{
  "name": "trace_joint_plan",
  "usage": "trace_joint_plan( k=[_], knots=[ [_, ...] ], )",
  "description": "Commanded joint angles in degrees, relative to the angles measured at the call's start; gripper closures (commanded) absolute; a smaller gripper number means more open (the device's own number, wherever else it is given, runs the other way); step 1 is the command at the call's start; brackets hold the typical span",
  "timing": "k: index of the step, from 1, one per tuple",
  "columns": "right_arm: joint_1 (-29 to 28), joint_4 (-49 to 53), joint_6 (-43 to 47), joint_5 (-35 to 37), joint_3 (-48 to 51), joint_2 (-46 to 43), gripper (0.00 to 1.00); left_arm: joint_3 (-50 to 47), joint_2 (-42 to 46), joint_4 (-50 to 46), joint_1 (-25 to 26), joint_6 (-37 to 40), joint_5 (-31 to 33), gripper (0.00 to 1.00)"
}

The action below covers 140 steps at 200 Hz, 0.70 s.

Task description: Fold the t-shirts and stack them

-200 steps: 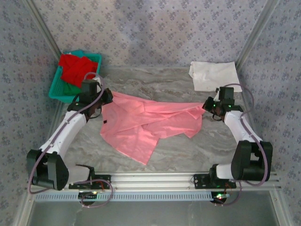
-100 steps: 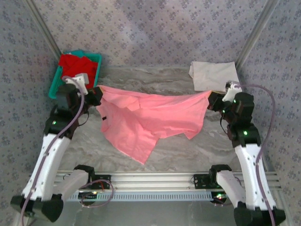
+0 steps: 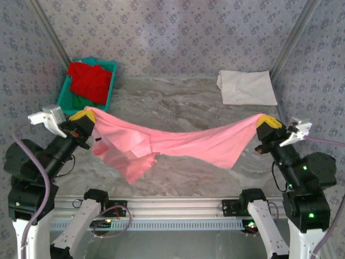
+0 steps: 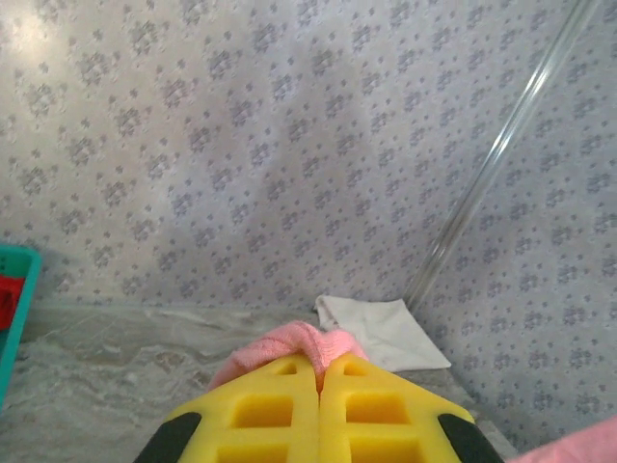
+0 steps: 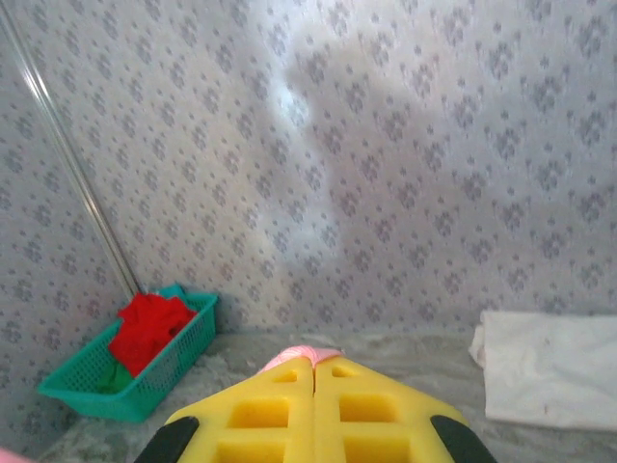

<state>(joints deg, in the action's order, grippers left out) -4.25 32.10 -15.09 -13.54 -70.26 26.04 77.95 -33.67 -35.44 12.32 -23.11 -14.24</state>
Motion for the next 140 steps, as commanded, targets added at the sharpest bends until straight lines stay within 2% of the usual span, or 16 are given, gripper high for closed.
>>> trace_joint_plan(
  k=[1,24,58,89,104,111,118,122,128,140],
  knots=[
    [1.0,1.7,1.3,2.0,-3.5,2.0,1.00,5.1,-2.7,-1.1,-0.5,2.0,0.2,1.00],
    [1.0,1.9,-0.8,5.0,-6.1,9.6,1.00,9.7,-10.4,-1.5,-0.5,5.7,5.3,1.00],
    [0.9,-5.0,-1.7,5.8,-6.0,24.5,1.00,9.1,-23.7,5.5,-0.9,9.2,5.9,1.00],
    [-0.1,-15.0,-1.2,8.2,-1.8,38.0,1.00,1.4,-35.0,18.0,-7.8,6.6,0.1,1.00],
    [-0.1,-20.6,-0.7,8.8,-0.2,45.9,1.00,-2.1,-42.1,24.7,-9.8,6.5,-0.6,1.00],
    [-0.1,-22.7,-0.1,9.3,-0.2,50.1,0.98,-2.5,-45.7,26.8,-10.1,7.5,-0.1,0.87],
    [0.2,-24.2,-0.4,10.0,-1.1,54.6,0.82,-2.2,-49.2,28.5,-10.2,8.7,0.7,0.69],
    [0.4,-24.5,-0.7,10.0,-2.1,57.4,0.72,-1.8,-51.2,29.3,-10.4,9.2,1.3,0.62],
    [0.8,-23.9,-1.2,9.0,-4.3,61.4,0.63,-0.9,-54.0,30.3,-10.6,9.6,2.3,0.59],
    [1.6,-21.9,-1.9,7.5,-9.3,67.9,0.55,2.5,-58.9,29.6,-11.2,9.2,3.0,0.50]
  ],
)
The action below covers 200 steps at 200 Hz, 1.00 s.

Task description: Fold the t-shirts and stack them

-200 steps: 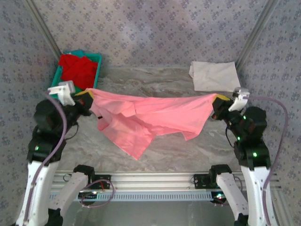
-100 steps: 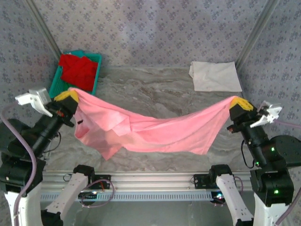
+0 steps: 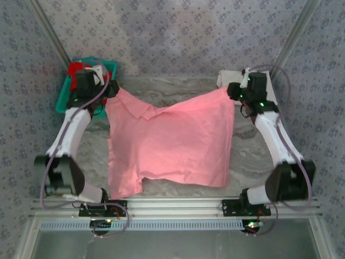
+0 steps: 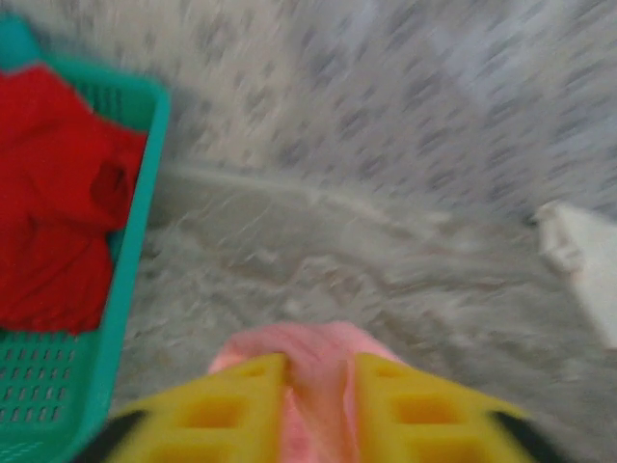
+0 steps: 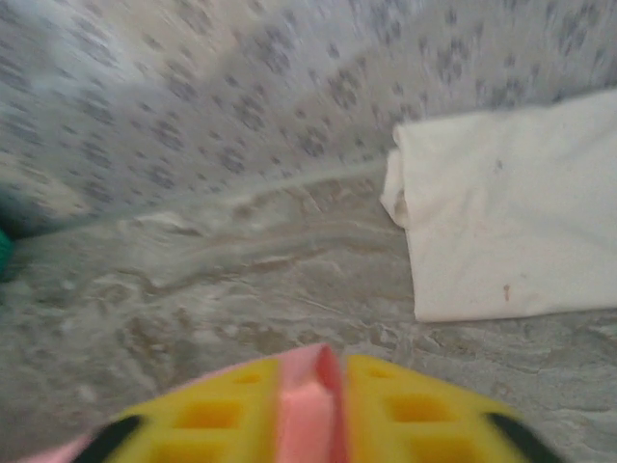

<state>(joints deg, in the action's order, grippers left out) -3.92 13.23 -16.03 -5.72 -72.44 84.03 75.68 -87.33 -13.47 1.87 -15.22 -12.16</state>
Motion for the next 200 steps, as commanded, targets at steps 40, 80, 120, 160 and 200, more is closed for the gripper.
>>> trace_joint_plan(
  k=[40,80,120,160,200],
  knots=[
    [-0.1,-0.2,0.0,0.0,-6.7,8.0,0.47,0.0,-2.3,8.3,0.8,-0.1,0.3,0.48],
    [-4.3,-1.3,-2.7,-2.3,9.6,-1.4,0.44,-12.2,0.2,4.9,5.1,0.5,2.8,0.49],
    [-5.8,-2.8,-3.9,-4.0,16.5,0.0,0.45,-10.1,-10.1,3.3,7.0,-2.0,1.5,0.55],
    [-7.8,-0.8,-1.1,-3.5,16.3,4.9,0.46,-5.5,-18.1,3.5,7.8,-5.1,2.5,0.53],
    [-8.1,-2.8,-1.6,-3.8,17.8,5.6,0.46,-3.8,-23.3,4.4,8.0,-7.4,3.1,0.52]
  ],
)
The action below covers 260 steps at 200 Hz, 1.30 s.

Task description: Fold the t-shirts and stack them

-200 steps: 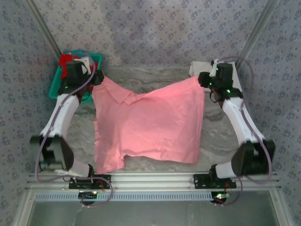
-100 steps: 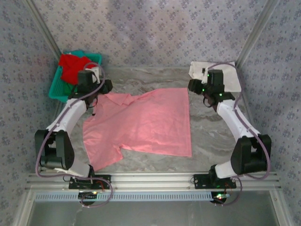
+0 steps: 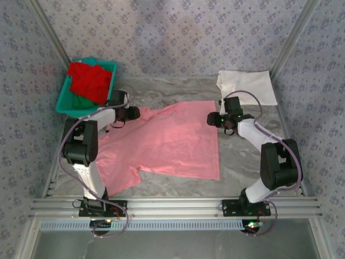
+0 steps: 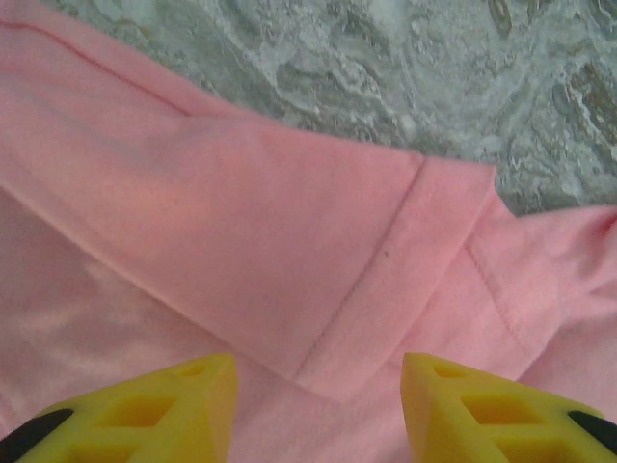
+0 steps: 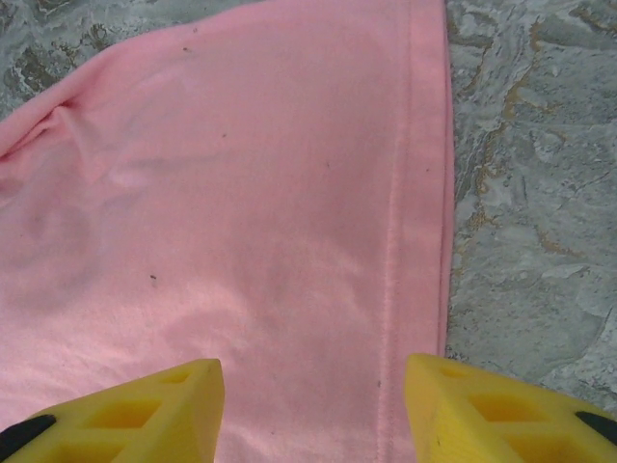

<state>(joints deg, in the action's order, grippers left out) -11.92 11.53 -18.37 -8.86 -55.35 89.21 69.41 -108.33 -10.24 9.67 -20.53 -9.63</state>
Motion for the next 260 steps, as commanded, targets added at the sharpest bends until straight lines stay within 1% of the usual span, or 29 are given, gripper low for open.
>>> trace_joint_plan(
  k=[1,42,58,77,98,133,169,189,197,202,220,231,237,251,260],
  knots=[
    [-0.1,-1.2,0.7,-0.6,0.7,0.4,0.46,2.5,-2.4,1.2,0.2,-2.1,0.6,0.52],
    [0.1,-0.7,1.1,-1.4,0.3,0.2,0.46,3.5,-3.9,1.6,0.4,-3.4,0.6,0.54],
    [0.2,-0.7,1.1,-1.6,0.3,0.1,0.46,2.4,-2.4,1.6,1.3,-3.8,2.6,0.54],
    [0.2,-0.8,1.2,-1.9,0.4,-0.1,0.47,0.4,-0.3,1.6,1.9,-6.1,4.2,0.54],
    [0.2,-1.1,1.4,-2.0,0.7,-0.2,0.47,-2.1,1.0,2.8,2.1,-8.2,5.8,0.52],
    [0.3,-1.0,1.6,-2.6,0.6,0.2,0.47,-1.2,-1.1,2.7,2.1,-7.2,6.2,0.51],
    [0.3,-0.8,1.2,-2.8,0.6,-0.4,0.48,1.2,-3.7,3.4,2.1,-6.2,6.1,0.59],
    [0.3,-0.9,1.2,-2.7,1.0,-1.1,0.48,2.9,-5.4,2.7,1.9,-6.0,5.4,0.60],
    [0.3,-0.7,1.3,-2.6,1.0,-1.2,0.48,3.2,-5.8,2.7,1.9,-5.9,5.4,0.63],
    [0.3,-0.5,1.4,-2.5,1.0,-1.3,0.48,3.3,-6.0,2.8,1.9,-5.9,5.5,0.68],
    [0.4,-0.2,1.6,-2.2,1.0,-1.3,0.48,3.7,-6.0,2.9,1.9,-5.9,5.7,0.75],
    [0.5,-0.2,1.6,-2.2,1.2,-1.4,0.49,3.9,-5.8,2.8,1.9,-5.9,5.7,0.81],
    [0.5,-0.3,1.6,-2.2,1.2,-1.4,0.49,4.1,-5.6,2.3,1.9,-6.1,5.8,0.86],
    [0.6,-0.3,1.6,-2.3,1.4,-1.5,0.48,4.5,-4.9,2.0,2.2,-5.8,6.3,0.99],
    [0.6,-0.3,1.6,-2.4,1.4,-1.5,0.49,4.7,-4.4,1.9,2.3,-5.7,6.7,1.00]
  ],
)
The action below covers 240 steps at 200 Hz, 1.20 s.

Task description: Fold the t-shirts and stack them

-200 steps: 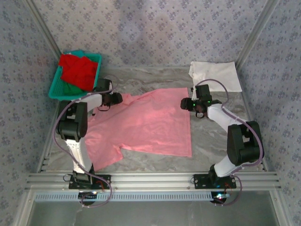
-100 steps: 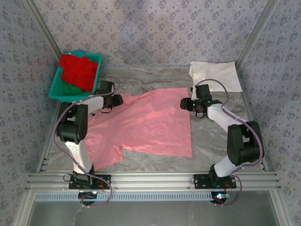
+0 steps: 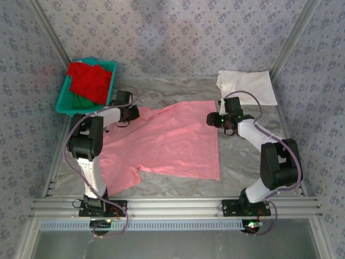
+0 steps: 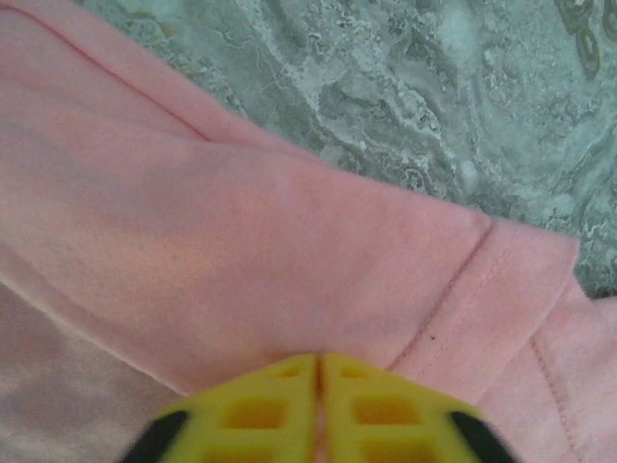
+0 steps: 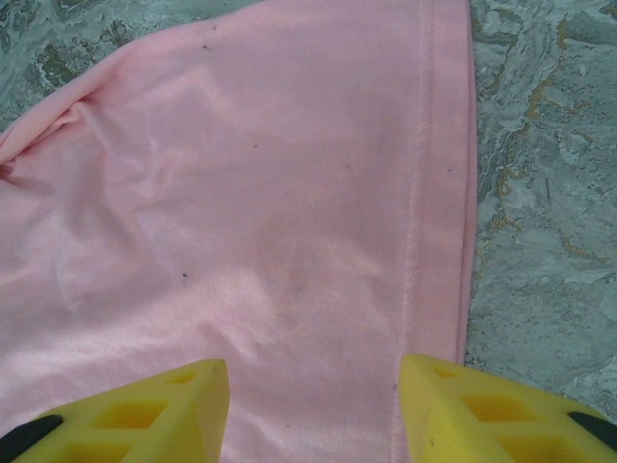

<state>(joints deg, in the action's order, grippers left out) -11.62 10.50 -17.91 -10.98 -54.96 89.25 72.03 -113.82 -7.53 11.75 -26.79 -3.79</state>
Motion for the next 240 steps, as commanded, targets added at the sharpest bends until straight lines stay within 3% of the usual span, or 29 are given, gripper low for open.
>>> trace_joint_plan(
  k=[1,68,127,155,188,198,213,227,240],
  knots=[
    [0.4,0.7,1.1,-0.2,1.0,-1.5,0.49,2.1,1.2,-0.9,0.3,0.6,0.9,1.00],
    [0.5,0.4,0.9,-0.1,1.4,-2.1,0.49,2.8,3.6,-2.1,0.8,-0.6,2.1,1.00],
    [0.7,-0.3,0.4,-0.6,1.6,-2.3,0.49,13.0,-0.5,-5.9,1.8,4.9,4.3,1.00],
    [0.7,-0.2,0.3,-0.8,1.5,-2.2,0.49,24.7,-8.3,-7.8,1.9,9.8,2.8,1.00],
    [0.7,0.7,0.3,-1.3,1.2,-2.7,0.49,48.6,-21.9,-18.1,3.2,15.4,1.7,1.00],
    [0.6,1.1,0.2,-1.4,1.2,-3.2,0.49,56.3,-25.8,-22.6,3.8,16.4,2.0,0.82],
    [0.5,1.6,0.3,-1.4,1.3,-4.0,0.49,64.2,-28.5,-26.9,4.5,17.0,3.0,0.83],
    [0.4,2.1,0.6,-1.0,1.6,-4.8,0.49,62.5,-25.5,-25.1,4.9,16.2,2.6,0.80],
    [0.5,2.7,0.9,-0.6,1.7,-4.8,0.49,52.1,-18.5,-17.0,5.0,13.8,1.8,0.80]
  ],
)
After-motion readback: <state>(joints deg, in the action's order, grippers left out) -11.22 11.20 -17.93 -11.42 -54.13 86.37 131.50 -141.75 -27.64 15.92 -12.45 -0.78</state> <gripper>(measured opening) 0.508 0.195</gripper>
